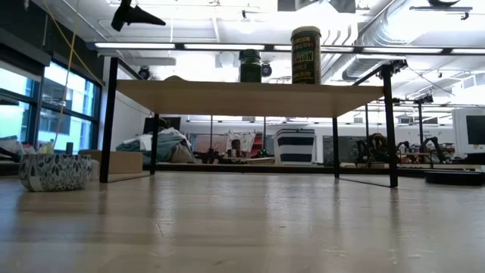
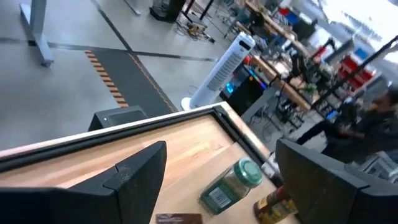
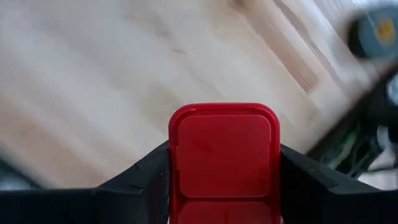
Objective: Shelf spices
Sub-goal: Remove the red spice can from the shelf, then remove the yellow spice bottle from the shelf
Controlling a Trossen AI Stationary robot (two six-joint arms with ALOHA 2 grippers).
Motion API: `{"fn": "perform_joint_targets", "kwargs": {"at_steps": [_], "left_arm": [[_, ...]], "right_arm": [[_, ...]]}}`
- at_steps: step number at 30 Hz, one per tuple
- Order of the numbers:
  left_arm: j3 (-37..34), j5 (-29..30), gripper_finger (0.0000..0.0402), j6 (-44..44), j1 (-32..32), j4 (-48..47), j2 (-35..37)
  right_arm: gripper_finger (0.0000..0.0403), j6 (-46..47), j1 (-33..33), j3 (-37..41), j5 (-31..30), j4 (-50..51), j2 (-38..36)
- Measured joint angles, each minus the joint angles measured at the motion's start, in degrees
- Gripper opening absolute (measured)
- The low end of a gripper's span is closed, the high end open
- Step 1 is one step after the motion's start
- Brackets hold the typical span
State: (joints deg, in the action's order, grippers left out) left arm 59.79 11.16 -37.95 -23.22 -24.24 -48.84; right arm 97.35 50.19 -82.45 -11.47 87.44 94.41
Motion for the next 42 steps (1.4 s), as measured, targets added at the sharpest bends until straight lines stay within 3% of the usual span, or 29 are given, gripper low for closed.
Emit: {"fn": "perform_joint_targets", "kwargs": {"at_steps": [5,8,13,17,24,31,34,38,40,42], "left_arm": [[0.02,0.13,0.0299,-2.57,0.02,2.38,0.0],[0.02,0.19,0.0299,-3.57,0.02,3.19,0.0],[0.02,1.42,0.0299,-3.94,0.02,3.22,0.0],[0.02,2.33,0.0299,-3.73,0.02,3.2,0.0],[0.02,3.58,0.0299,-2.83,0.02,3.13,0.0],[0.02,4.65,0.0299,-0.87,0.02,3.14,0.0],[0.02,4.61,0.0299,0.41,0.02,3.07,0.0],[0.04,4.46,0.0299,3.79,0.02,2.0,-0.34],[0.04,2.73,0.0299,5.94,0.04,0.76,-1.02],[0.04,0.15,0.0299,7.96,0.17,0.04,-2.16]], "right_arm": [[0.0209,17.89,1.84,18.18,-4.09,-13.86,-7.59],[0.0209,23.4,1.69,25.89,-4.63,-16.01,-10.71],[0.021,23.69,-0.05,33.25,-4.71,-20.94,-13.45],[0.0237,18.69,-1.32,35.12,-4.25,-26.03,-14.12],[0.0307,8.69,-4.11,32.0,3.06,-22.05,-13.95],[0.0321,1.21,-7.82,23.17,3.53,-11.74,-15.81],[0.0322,-0.2,-9.68,16.31,-1.99,-6.15,-17.42],[0.0322,-1.82,-13.71,6.58,-17.55,-4.72,-19.6],[0.0322,-9.0,-17.11,2.8,-23.45,-8.54,-19.98],[0.0323,-19.01,-21.99,0.1,-24.77,-13.27,-19.48]]}}
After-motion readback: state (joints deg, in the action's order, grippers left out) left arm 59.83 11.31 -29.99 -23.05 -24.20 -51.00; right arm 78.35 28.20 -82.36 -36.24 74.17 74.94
